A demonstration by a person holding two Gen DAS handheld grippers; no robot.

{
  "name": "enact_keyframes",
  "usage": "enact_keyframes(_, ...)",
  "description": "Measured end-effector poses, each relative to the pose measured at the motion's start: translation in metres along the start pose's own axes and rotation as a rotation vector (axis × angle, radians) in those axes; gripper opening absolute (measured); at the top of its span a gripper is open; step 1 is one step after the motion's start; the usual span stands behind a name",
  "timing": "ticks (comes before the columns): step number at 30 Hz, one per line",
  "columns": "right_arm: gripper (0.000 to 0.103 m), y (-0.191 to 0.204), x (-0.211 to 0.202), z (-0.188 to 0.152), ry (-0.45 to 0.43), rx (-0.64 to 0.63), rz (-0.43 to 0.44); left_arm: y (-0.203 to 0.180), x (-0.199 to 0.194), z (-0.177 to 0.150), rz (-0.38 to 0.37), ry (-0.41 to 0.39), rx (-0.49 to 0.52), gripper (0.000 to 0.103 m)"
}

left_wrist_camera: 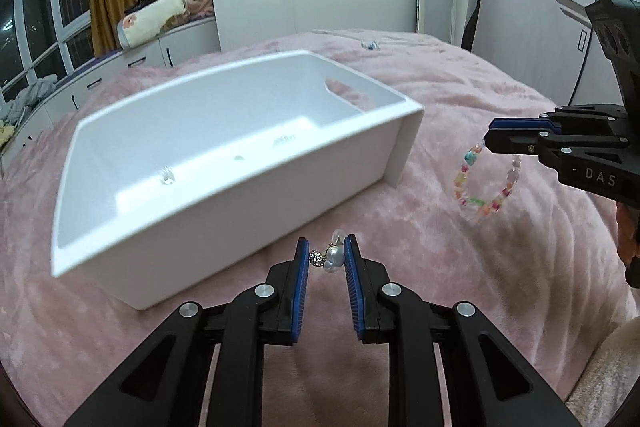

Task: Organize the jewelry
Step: 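Carry the pearl earring and pastel bracelet in both grippers over the white box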

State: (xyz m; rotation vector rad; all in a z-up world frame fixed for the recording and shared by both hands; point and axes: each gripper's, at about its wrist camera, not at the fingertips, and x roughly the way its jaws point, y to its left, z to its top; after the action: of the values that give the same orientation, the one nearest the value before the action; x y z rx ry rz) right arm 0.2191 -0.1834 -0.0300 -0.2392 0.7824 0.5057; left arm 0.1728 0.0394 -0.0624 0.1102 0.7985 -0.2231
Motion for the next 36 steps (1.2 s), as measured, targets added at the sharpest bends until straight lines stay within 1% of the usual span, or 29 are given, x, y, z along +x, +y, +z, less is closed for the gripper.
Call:
enact_keyframes(2,0.012,0.006,-0.006,0.008,-0.014,-0.021,-0.003,0.003,-0.009,0.002,-0.007,-0.012,-0.001,0.023)
enact_keyframes(7,0.012,0.019,-0.021,0.03,-0.062,-0.059,0.001,0.011,-0.03,0.012,0.007,-0.04,0.001,0.023)
enact_keyframes(11,0.012,0.031,-0.03,0.049,-0.098,-0.093,0.007,0.026,-0.048,0.025,0.03,-0.065,-0.007,0.023)
enact_keyframes(19,0.012,0.054,-0.038,0.092,-0.161,-0.145,0.022,0.059,-0.069,0.055,0.073,-0.102,-0.02,0.023)
enact_keyframes(22,0.012,0.062,-0.034,0.108,-0.174,-0.155,0.032,0.071,-0.069,0.067,0.082,-0.099,-0.013,0.023)
enact_keyframes(25,0.012,0.068,-0.026,0.122,-0.183,-0.17,0.034,0.079,-0.068,0.08,0.1,-0.098,0.015,0.023)
enact_keyframes(29,0.012,0.071,-0.012,0.139,-0.178,-0.166,0.049,0.092,-0.06,0.097,0.104,-0.09,0.018,0.023)
enact_keyframes(34,0.012,0.072,0.012,0.154,-0.159,-0.159,0.053,0.112,-0.036,0.111,0.093,-0.043,-0.007,0.023)
enact_keyframes(36,0.012,0.07,0.025,0.158,-0.143,-0.147,0.06,0.118,-0.023,0.115,0.105,-0.019,-0.009,0.023)
